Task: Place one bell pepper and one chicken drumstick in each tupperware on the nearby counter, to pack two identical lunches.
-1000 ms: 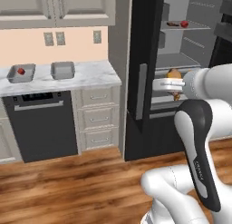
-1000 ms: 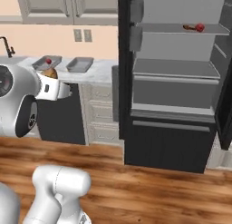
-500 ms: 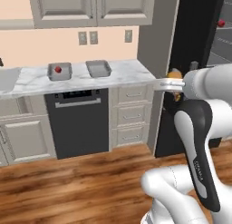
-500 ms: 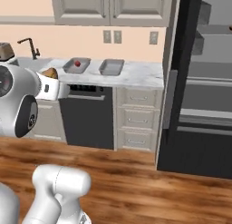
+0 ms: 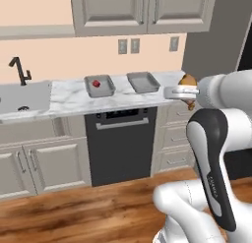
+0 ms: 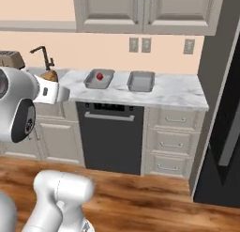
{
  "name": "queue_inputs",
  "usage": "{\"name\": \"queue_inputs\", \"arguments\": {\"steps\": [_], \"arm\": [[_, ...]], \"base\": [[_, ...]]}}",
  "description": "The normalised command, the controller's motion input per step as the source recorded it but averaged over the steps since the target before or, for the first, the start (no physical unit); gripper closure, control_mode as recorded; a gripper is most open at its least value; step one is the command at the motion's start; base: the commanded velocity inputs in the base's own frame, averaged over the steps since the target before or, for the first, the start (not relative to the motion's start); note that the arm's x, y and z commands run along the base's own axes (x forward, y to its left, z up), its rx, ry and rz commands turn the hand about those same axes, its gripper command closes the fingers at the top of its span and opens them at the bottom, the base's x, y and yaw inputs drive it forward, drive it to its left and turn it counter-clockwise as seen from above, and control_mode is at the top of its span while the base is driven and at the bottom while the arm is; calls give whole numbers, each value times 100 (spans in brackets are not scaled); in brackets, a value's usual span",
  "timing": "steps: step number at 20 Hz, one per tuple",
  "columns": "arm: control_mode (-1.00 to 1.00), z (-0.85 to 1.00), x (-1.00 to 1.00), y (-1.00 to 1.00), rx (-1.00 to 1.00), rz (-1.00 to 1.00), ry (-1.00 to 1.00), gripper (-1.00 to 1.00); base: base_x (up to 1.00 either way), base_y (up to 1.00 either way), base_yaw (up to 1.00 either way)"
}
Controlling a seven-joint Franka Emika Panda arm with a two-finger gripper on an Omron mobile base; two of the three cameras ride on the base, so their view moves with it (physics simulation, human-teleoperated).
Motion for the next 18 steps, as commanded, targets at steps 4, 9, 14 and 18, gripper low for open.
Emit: {"name": "queue_inputs", "arguments": {"steps": [4, 9, 14, 18], "arm": [[100, 0, 0, 0, 0, 0, 0, 100], [100, 0, 0, 0, 0, 0, 0, 100], [100, 0, 0, 0, 0, 0, 0, 100], [100, 0, 0, 0, 0, 0, 0, 100]], "base": [[100, 7, -2], [100, 23, -2], [100, 76, -1], [95, 75, 0]]}}
